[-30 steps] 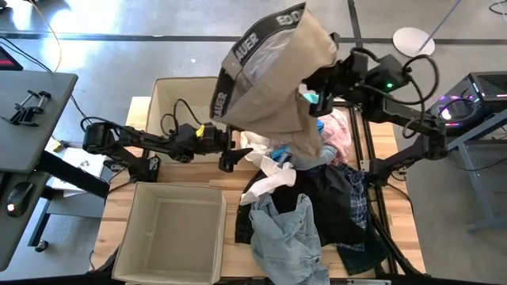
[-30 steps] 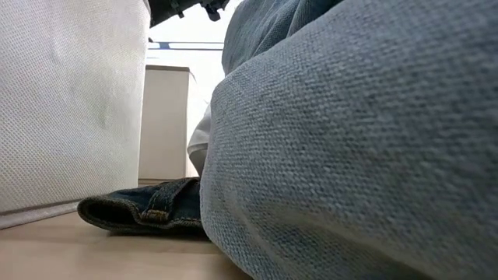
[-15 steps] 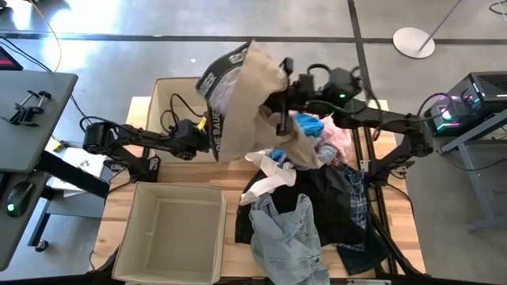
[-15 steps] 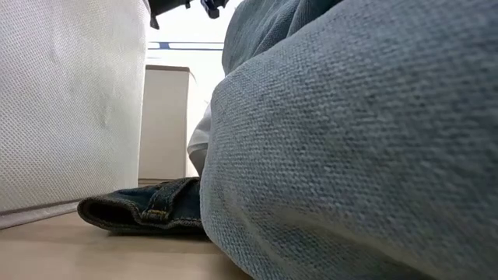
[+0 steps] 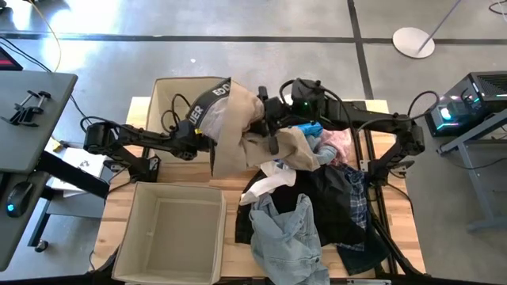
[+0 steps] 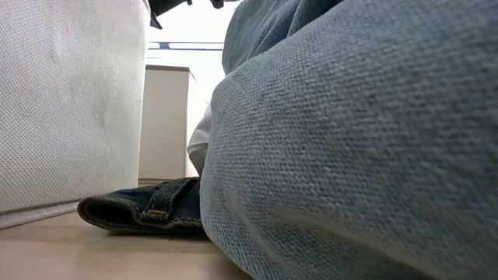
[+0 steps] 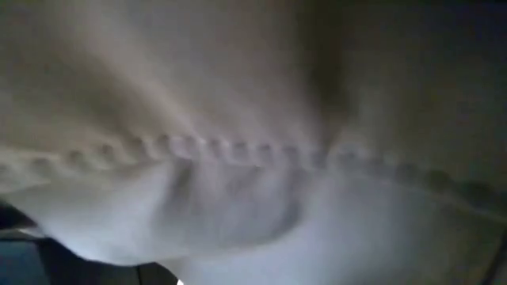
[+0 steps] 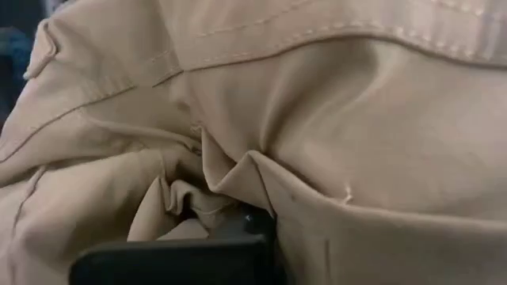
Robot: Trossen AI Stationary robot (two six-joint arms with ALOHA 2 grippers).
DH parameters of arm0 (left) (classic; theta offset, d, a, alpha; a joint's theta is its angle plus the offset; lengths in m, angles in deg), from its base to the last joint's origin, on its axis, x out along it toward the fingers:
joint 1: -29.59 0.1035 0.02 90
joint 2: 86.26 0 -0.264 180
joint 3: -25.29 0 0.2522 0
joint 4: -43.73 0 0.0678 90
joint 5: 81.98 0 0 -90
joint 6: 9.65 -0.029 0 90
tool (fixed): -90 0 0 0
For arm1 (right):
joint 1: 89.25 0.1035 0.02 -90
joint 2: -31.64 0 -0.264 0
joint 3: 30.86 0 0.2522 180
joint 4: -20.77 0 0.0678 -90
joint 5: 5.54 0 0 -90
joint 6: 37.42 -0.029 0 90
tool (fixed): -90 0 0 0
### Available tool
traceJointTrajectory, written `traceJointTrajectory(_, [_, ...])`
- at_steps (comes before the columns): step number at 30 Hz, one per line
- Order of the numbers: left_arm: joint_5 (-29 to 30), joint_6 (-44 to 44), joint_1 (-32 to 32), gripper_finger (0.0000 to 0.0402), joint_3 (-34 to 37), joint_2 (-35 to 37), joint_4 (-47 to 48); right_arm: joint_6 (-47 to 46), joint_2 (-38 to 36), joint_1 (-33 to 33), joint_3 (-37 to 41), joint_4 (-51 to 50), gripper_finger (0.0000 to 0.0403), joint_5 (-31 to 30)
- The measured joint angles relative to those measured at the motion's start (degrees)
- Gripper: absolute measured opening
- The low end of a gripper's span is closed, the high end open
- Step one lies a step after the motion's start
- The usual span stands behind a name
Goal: Sort clothes
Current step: Put the brown shorts into the top brown laundry organizer
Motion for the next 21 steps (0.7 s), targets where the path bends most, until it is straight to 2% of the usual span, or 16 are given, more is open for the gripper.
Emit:
traceJointTrajectory(4, [-2.1, -0.3, 0.0, 0.0310, 0.1, 0.0, 0.7, 0.5, 0.1, 0.0, 0.0, -4.1, 0.0012, 0.6])
traceJointTrajectory(7, [-2.4, -0.3, 0.0, 0.0280, 0.1, 0.0, 0.9, 0.3, 0.1, 0.1, 0.0, -5.0, 0.0028, 0.6])
traceJointTrajectory(10, [-2.3, -0.8, 0.1, 0.0231, 0.1, 0.0, 1.2, -1.0, 0.0, 0.1, 0.1, -6.1, 0.0058, 0.6])
traceJointTrajectory(15, [-1.3, 0.1, 0.5, 0.0131, 0.0, 0.0, 2.6, -4.7, -2.1, -0.3, 0.2, -9.7, 0.0140, 1.3])
traceJointTrajectory(21, [0.9, 0.4, 0.4, 0.0016, -0.1, 0.0, 2.4, -6.7, -8.0, -0.4, 0.4, -16.0, 0.0227, 0.3])
